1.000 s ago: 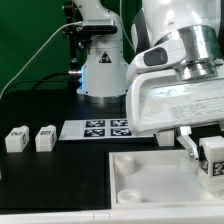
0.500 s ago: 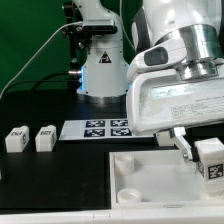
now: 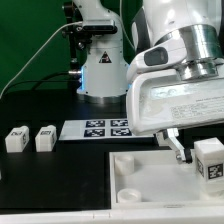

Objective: Assemble one leg

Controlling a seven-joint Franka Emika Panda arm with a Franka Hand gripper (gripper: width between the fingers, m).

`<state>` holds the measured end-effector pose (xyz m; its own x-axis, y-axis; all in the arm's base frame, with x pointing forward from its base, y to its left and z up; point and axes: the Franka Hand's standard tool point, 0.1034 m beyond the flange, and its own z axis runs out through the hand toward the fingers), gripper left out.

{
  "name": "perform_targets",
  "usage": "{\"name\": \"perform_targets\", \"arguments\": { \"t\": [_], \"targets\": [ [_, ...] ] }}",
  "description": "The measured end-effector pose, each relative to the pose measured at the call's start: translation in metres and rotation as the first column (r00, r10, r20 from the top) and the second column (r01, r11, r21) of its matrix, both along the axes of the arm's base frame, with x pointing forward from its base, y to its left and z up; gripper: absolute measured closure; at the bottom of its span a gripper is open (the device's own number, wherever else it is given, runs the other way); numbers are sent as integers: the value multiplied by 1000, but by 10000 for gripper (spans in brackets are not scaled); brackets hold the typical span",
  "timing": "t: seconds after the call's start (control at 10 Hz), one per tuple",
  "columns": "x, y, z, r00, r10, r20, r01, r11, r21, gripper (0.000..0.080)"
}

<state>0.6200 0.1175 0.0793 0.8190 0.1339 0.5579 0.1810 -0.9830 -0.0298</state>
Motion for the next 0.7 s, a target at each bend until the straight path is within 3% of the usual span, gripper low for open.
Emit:
{"name": "perform_targets", "arguments": {
  "t": [0.5,0.7],
  "targets": [
    [0,0,0,1000,0,-1,0,1000,0,150],
    [2,-1,18,999,4,-36,-4,1000,-2,150]
  ]
}}
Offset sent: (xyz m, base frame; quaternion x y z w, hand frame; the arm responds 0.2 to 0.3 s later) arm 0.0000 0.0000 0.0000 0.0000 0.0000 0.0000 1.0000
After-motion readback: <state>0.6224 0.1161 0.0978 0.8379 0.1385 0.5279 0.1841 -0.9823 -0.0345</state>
